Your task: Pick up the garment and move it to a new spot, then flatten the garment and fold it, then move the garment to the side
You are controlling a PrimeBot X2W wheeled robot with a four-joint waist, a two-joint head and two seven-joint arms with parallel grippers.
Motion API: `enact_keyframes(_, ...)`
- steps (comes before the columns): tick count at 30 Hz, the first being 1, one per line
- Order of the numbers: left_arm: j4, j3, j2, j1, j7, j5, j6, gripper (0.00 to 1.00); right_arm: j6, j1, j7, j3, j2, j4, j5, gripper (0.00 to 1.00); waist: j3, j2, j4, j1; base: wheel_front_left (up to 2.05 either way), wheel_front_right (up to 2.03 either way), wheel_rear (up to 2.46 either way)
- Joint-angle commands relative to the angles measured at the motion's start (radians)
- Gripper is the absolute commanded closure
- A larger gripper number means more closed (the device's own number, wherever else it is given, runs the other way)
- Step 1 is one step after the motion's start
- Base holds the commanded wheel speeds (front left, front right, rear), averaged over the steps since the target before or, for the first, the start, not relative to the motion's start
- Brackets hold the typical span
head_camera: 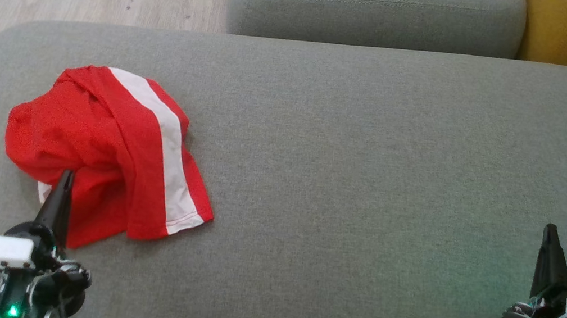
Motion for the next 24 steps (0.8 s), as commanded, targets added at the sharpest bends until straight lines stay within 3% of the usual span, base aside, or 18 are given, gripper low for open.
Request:
enact_keyframes(1, -0.030, 0.035, 0.008, -0.060, 0.003, -0.005, -0.007, 1.00, -0.001, -0.021, 0.006, 0.021, -0.005, -0.038, -0.001, 1.00, 0.000, 0.0000, 0.000, 0.0000, 0.00, 0.00, 0.00)
enact_keyframes(23, -0.030, 0.035, 0.008, -0.060, 0.003, -0.005, -0.007, 1.00, -0.001, -0.021, 0.006, 0.021, -0.005, -0.038, -0.001, 1.00, 0.000, 0.0000, 0.000, 0.0000, 0.00, 0.00, 0.00)
enact_keyframes(24, 0.000, 0.000, 0.000, 0.000, 0.000, 0.000, 0.000, 0.00, 0.000, 0.000, 0.000, 0.000, 0.000, 0.000, 0.000, 0.00, 0.000, 0.0000, 0.000, 0.0000, 0.00, 0.00, 0.00)
